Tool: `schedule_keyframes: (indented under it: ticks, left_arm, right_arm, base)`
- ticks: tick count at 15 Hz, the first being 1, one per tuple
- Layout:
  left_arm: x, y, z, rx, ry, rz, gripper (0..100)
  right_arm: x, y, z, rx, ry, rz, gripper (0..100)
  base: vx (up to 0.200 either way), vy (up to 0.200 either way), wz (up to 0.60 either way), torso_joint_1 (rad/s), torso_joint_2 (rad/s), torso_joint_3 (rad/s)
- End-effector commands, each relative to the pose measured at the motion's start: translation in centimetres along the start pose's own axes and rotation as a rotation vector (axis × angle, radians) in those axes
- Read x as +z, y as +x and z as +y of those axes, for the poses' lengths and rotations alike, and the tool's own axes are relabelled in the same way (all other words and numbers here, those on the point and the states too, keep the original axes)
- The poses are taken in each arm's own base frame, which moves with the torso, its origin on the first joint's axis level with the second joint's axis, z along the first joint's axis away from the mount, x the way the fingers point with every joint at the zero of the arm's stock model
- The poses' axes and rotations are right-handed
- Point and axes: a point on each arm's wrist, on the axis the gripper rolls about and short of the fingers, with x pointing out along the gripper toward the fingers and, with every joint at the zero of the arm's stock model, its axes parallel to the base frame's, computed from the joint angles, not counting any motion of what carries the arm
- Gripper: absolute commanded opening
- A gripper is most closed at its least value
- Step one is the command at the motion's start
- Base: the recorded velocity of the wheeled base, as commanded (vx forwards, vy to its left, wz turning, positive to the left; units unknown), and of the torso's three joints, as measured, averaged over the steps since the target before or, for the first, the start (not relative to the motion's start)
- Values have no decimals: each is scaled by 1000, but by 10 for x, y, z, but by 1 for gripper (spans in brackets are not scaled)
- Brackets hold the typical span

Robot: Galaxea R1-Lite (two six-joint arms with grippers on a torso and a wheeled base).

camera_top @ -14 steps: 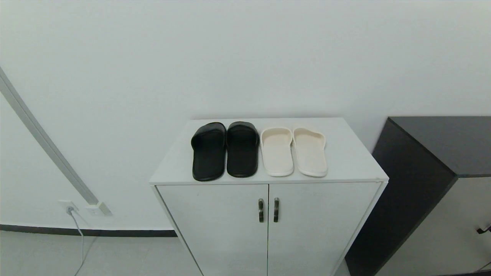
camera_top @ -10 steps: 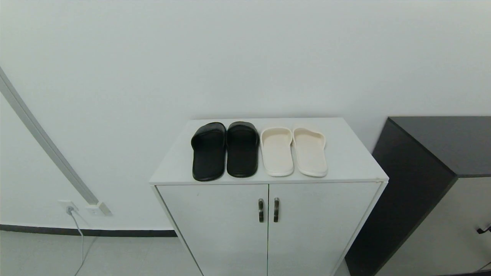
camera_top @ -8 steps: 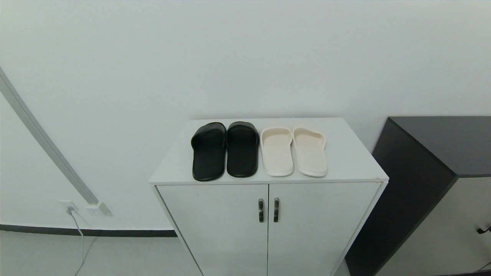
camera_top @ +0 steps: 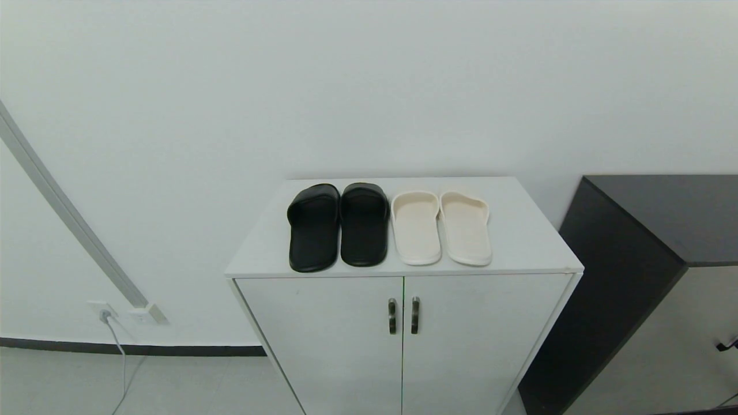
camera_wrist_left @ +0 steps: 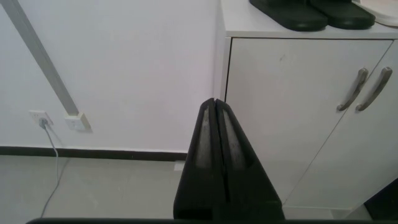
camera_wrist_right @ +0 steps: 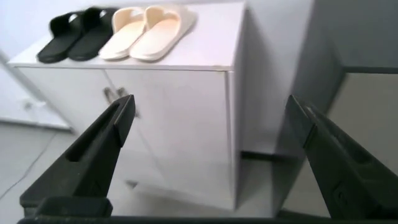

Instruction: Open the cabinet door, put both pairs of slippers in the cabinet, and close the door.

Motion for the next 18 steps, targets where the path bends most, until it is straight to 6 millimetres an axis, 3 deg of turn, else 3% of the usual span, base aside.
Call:
schedule_keyframes:
  ticks: [1,3,5,11,18]
  left_arm:
    - [0,0,0,0,-2,1,0]
    - [0,0,0,2,0,1,0]
    - [0,0,0,0,0,0,0]
    - [0,0,0,0,2,1,0]
    - [0,0,-1,-43,6,1,0]
  right_arm:
    - [30,62,2,145,51,171,100]
    - [49,92,18,194,91,217,100]
    - [60,124,47,222,115,227,100]
    - [48,230,129,137,73,163,100]
    - [43,310,173,-66,16,87,100]
  base:
    - [0,0,0,0,0,0]
    - [0,0,0,0,0,0]
    - [0,0,0,0,0,0]
    - [0,0,0,0,0,0]
    - [0,0,0,0,0,0]
